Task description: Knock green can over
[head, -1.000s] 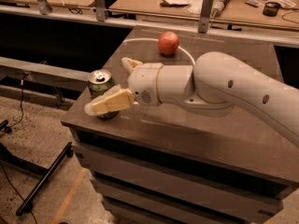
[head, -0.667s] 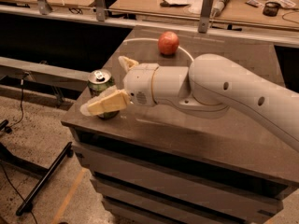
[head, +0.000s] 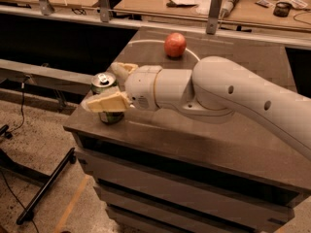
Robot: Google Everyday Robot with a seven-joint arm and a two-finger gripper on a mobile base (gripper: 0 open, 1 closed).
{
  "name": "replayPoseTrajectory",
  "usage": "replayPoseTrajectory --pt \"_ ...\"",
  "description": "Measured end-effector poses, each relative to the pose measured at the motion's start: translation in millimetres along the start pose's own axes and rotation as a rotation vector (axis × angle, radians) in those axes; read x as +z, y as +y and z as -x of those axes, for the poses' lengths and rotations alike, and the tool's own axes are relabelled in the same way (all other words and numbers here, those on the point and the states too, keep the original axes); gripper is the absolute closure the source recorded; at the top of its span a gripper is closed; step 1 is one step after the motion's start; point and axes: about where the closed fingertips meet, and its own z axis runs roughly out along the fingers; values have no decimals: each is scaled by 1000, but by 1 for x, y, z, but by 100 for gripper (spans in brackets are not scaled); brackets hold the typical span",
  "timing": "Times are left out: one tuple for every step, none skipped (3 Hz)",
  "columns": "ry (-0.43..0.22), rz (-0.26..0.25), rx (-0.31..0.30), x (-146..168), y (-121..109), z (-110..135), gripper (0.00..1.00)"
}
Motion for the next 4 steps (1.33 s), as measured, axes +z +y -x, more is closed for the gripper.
replayPoseTrajectory --pt "0 3 -3 1 2 1 48" --pt "2 6 -9 2 4 4 79" --pt "10 5 -18 2 4 6 100" --pt "85 -11 -67 -5 -1 16 100"
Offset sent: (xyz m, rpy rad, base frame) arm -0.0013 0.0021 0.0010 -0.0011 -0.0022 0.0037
